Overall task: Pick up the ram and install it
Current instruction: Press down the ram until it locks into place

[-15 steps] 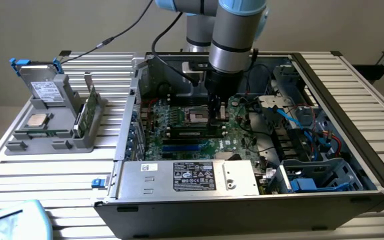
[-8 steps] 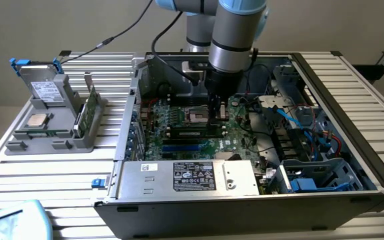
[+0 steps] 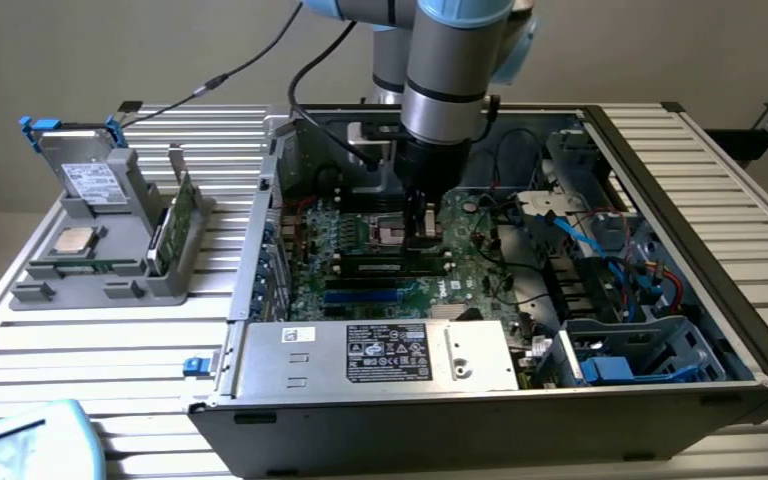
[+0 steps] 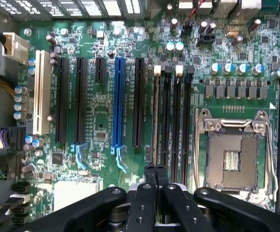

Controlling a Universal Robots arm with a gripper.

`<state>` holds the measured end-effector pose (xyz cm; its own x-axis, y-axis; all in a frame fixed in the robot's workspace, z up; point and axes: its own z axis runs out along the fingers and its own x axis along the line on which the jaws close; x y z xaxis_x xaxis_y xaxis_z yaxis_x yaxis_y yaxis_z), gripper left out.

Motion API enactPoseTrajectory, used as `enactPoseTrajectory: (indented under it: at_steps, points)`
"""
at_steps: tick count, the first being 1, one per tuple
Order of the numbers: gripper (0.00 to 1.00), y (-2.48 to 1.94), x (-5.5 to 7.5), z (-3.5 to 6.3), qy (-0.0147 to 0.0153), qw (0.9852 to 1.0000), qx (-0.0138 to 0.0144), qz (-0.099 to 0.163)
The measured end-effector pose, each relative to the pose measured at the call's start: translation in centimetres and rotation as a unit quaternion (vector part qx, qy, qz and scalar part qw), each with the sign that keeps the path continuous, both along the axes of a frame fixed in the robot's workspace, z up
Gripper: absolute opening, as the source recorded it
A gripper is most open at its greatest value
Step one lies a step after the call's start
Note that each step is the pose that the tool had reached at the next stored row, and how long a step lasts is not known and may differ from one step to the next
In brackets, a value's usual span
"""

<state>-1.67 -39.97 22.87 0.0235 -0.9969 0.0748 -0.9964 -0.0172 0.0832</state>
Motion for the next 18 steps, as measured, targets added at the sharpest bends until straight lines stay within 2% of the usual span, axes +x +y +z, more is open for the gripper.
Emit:
enactPoseTrajectory:
  at_steps: [13,18]
  points:
    - [0.1,0.08,-3.3,0.0,-0.0006,1.0,0.0,0.0]
    - [0.1,0.14,-3.9,-0.31,-0.0035,1.0,-0.0005,0.0]
